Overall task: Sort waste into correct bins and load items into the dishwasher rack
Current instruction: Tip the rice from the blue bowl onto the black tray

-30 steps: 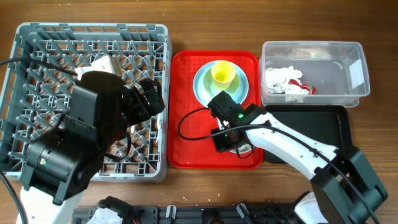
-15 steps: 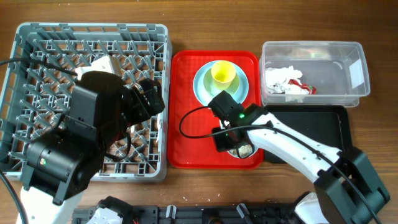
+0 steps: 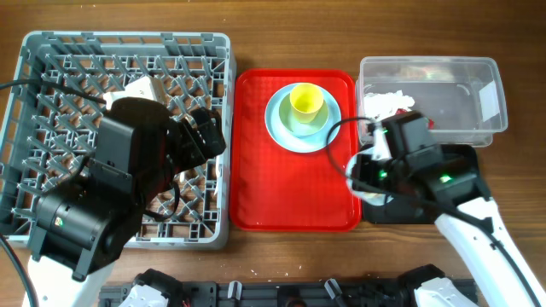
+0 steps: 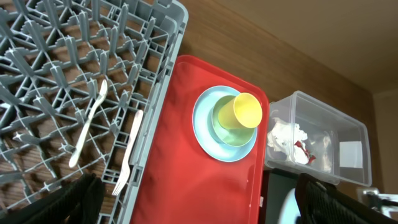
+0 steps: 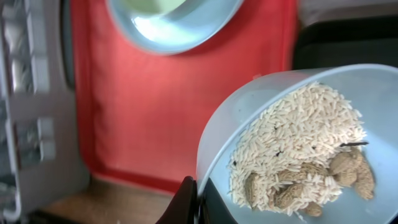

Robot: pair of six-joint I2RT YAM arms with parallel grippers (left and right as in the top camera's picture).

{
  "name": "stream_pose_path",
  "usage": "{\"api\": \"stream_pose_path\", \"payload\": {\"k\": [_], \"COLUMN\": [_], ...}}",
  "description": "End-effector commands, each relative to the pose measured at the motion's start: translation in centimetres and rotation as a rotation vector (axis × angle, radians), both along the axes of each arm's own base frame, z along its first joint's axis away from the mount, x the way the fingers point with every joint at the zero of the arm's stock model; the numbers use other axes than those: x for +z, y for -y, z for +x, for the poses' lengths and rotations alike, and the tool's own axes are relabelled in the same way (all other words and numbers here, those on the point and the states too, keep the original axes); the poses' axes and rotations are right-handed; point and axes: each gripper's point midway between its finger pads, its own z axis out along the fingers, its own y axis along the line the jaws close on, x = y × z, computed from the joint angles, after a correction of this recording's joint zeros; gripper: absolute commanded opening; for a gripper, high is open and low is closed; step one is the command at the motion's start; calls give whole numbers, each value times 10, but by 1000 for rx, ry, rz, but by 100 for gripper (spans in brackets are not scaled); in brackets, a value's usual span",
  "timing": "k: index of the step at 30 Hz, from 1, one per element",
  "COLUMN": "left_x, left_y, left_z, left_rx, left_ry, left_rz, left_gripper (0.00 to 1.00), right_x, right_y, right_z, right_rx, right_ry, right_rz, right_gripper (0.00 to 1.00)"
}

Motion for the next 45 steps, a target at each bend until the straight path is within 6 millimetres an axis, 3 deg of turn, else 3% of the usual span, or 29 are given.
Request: {"api": "stream_pose_path", "payload": {"k": [1,6,10,13,15,19,21,25,29,35,41,42,45], "left_x": [5,5,5,5,5,5,5,5,5,5,5,5,5], "left_y": [-4,-4,-4,-4,-4,-4,-4,-4,-4,-4,-4,-4,-4], "left_z": [1,1,1,1,1,1,1,1,1,1,1,1,1], "left_rx": [14,14,14,14,14,14,14,14,14,14,14,14,14], "left_ry": [17,17,17,17,17,17,17,17,17,17,17,17,17], "left_rz": [1,1,1,1,0,0,0,1,1,1,1,1,1], "left_gripper": [100,100,100,100,100,100,100,100,100,100,100,100,100], "right_x": [15,34,48,45,32,14,4,7,12,12,9,3,3], "right_y": [22,51,93,113,124,125,135,146,147,147,145,142,144], "right_z": [10,15,18,15,15,22,27,33,33,33,32,29,31], "right_rx": [21,0,-116,-183,-231,-239,-286,-303,-361,-350,-395,-442,-424], "right_ry": [43,102,189,244,264,315,324,441,393,408,340,261,284], "right_rz": [77,290,393,477,538,742,830,1040,1178,1167,1195,1203,1185], "right_gripper": [4,4,4,4,4,4,4,4,4,4,4,4,4]}}
